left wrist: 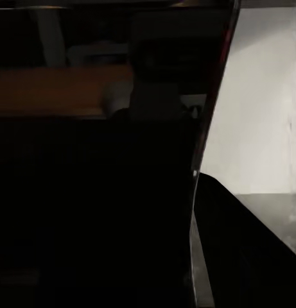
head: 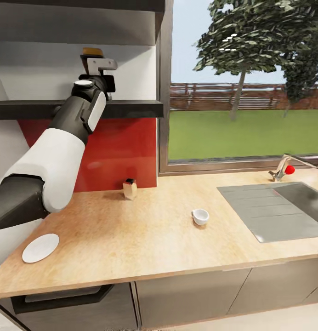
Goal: Set up a coffee station on the kitchen countertop: keep the coffee maker on the countertop, move the bottle of coffee from the kitchen shelf to the counter next to the coffee maker, place a paper coffee filter on top of the coffee maker, put the saucer next to the coffee maker with the coffee cup on the saucer, and place the electric kettle next to the coffee maker.
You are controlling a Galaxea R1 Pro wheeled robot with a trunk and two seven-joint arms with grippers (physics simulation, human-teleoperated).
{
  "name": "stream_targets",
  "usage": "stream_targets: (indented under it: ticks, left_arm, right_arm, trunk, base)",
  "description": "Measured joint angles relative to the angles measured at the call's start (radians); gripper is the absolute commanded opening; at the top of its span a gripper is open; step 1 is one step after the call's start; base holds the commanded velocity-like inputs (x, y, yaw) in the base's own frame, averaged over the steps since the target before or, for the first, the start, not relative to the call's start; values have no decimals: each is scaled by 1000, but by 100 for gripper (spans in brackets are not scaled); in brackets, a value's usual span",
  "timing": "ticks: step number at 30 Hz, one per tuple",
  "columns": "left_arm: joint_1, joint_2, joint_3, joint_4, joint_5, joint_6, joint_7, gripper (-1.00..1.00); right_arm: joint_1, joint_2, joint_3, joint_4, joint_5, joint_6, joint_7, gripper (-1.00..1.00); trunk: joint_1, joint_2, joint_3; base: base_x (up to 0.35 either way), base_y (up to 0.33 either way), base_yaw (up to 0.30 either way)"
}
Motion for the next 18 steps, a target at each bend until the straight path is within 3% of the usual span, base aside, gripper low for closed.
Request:
stream_targets:
  ticks: [18]
  left_arm:
    - [0,0,1,-1,0,0,1,-100]
  right_arm:
    - [0,0,0,0,0,0,0,100]
  trunk:
    - [0,0,0]
  base:
    - [-21,-6,-283]
